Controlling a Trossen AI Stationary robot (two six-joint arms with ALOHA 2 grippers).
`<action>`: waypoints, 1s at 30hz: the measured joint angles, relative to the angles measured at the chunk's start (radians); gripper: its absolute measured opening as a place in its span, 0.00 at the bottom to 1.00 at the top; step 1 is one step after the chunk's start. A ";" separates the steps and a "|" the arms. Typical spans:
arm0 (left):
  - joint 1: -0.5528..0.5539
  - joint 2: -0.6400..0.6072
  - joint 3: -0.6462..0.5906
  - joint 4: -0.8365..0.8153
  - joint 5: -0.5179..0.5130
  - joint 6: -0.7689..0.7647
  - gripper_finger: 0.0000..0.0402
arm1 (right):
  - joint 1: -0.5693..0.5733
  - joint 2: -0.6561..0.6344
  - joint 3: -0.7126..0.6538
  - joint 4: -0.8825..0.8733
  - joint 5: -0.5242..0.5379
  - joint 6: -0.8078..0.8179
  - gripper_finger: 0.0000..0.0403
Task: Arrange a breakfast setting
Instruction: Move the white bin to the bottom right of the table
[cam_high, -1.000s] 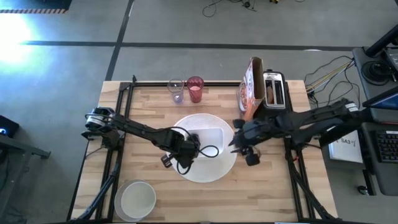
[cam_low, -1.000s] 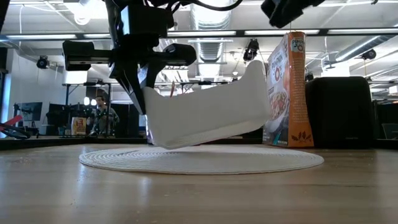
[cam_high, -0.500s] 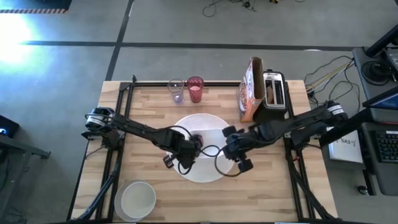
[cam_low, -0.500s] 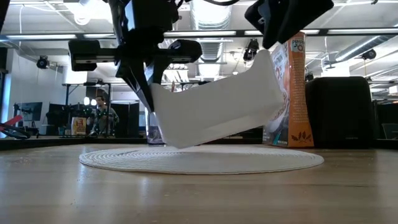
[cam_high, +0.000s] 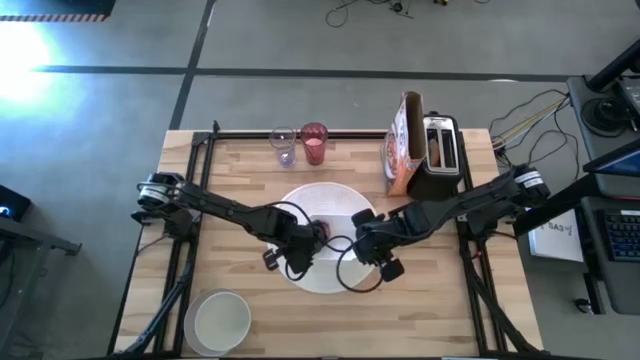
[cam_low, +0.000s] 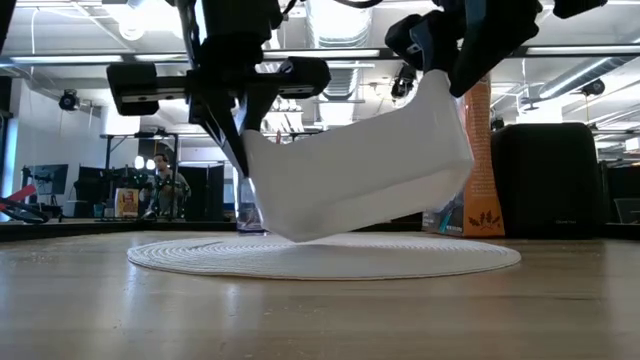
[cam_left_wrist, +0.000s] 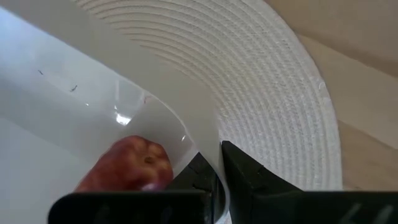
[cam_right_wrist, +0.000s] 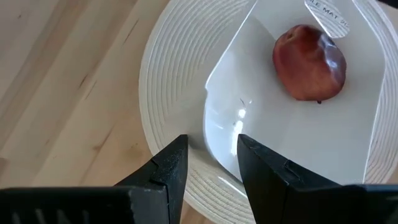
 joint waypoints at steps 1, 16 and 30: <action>0.000 0.000 0.000 0.001 0.000 0.007 0.00 | 0.000 0.001 0.000 -0.004 -0.001 0.001 0.32; 0.006 0.002 0.000 0.047 0.000 0.038 0.00 | 0.007 0.053 -0.008 -0.018 -0.054 -0.003 0.32; 0.006 0.002 -0.007 0.062 -0.003 0.039 0.00 | 0.020 0.105 -0.003 -0.023 -0.062 0.003 0.21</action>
